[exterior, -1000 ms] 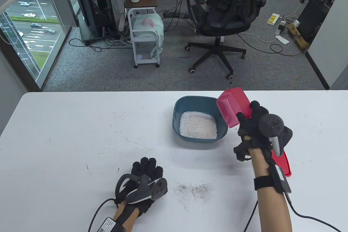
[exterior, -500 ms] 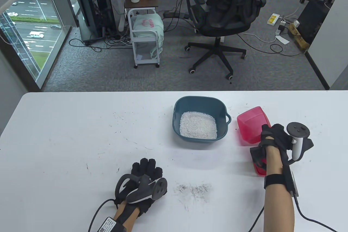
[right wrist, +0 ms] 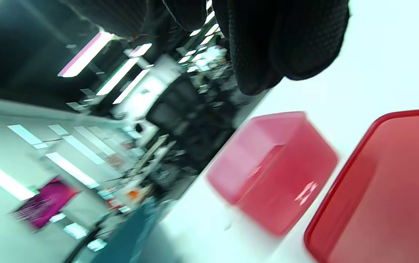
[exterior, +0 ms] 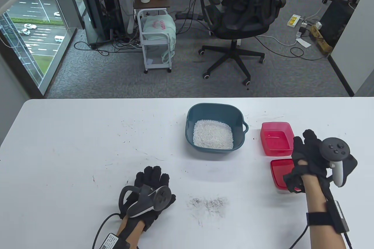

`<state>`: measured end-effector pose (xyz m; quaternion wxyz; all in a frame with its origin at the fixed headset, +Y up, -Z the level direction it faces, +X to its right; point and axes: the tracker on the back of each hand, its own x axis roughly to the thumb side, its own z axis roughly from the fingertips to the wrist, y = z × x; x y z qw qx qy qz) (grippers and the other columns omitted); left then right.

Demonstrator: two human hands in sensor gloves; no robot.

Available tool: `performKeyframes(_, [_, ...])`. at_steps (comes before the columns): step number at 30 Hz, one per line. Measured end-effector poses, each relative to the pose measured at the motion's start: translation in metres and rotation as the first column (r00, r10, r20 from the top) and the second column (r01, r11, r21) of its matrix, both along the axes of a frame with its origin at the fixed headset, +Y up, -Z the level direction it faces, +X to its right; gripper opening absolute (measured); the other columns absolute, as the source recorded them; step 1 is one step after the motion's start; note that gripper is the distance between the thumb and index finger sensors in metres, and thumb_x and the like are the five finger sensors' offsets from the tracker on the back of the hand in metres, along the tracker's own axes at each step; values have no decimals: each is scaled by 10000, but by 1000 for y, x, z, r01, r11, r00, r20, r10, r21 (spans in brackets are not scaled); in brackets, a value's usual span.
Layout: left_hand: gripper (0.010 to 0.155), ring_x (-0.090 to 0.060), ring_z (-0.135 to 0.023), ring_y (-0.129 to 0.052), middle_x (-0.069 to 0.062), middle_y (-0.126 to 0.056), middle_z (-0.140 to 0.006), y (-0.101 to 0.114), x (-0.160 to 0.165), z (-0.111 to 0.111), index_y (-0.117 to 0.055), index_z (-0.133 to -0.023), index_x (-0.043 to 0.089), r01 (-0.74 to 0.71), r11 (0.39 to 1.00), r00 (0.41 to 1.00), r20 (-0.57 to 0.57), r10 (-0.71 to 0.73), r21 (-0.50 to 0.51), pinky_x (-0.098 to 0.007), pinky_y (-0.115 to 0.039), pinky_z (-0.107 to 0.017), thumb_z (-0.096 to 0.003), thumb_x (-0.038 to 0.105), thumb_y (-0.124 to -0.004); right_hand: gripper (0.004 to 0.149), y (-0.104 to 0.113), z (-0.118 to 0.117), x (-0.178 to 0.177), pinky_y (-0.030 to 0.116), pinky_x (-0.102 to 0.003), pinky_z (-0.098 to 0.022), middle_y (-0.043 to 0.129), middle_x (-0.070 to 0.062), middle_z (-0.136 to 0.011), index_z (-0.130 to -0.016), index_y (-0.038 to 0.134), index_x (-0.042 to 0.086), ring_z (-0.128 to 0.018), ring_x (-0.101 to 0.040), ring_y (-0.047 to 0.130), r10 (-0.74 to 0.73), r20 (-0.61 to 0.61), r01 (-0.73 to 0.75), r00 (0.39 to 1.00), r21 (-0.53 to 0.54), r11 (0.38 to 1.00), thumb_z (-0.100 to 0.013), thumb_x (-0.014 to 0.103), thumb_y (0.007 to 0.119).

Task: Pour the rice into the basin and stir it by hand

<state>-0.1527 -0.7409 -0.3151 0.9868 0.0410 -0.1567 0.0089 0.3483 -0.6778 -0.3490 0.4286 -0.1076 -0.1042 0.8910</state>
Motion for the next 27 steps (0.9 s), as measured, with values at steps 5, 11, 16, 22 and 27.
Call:
performKeyframes(5, [832, -487, -1021, -689, -186, -589, -1153, 25, -4, -21, -647, -1073, 204, -68, 995, 989, -125, 77, 76, -636, -677, -722, -387, 669, -719, 639, -20, 40, -15, 835, -572, -382, 654, -300, -919, -955, 676, 78, -564, -481, 960, 22, -177, -11, 984, 62, 998, -404, 391, 759])
performKeyframes(11, [814, -411, -873, -850, -203, -644, -1122, 47, 8, -97, -674, -1061, 188, -385, 922, 901, -236, 365, -42, -531, -807, -601, -401, 662, -723, 622, -49, 49, -22, 824, -597, -383, 664, -317, -907, -933, 705, 50, -565, -504, 955, -60, -235, 65, 970, 17, 998, -404, 374, 756])
performKeyframes(16, [809, -397, -810, -890, -216, -663, -1105, 40, 26, -172, -680, -1057, 173, -458, 882, 844, -364, 393, -109, -499, -839, -548, -414, 662, -715, 615, -52, 55, -28, 825, -600, -388, 679, -310, -904, -923, 723, 55, -569, -503, 960, 31, -246, -25, 969, 27, 999, -402, 378, 754])
performKeyframes(22, [808, -354, -725, -928, -225, -651, -1107, 26, 45, -232, -654, -1070, 164, -536, 812, 791, -473, 387, -232, -447, -865, -470, -429, 645, -757, 610, -54, 53, -32, 821, -607, -392, 685, -310, -902, -917, 734, 51, -575, -506, 958, 47, -258, -44, 965, 18, 999, -401, 377, 753])
performKeyframes(27, [795, -316, -676, -933, -232, -628, -1116, 2, 55, -253, -609, -1093, 155, -576, 743, 775, -517, 364, -341, -404, -877, -428, -453, 584, -810, 607, -57, 52, -35, 823, -606, -392, 693, -311, -898, -912, 741, 51, -572, -507, 960, 55, -269, -55, 962, 6, 998, -401, 378, 752])
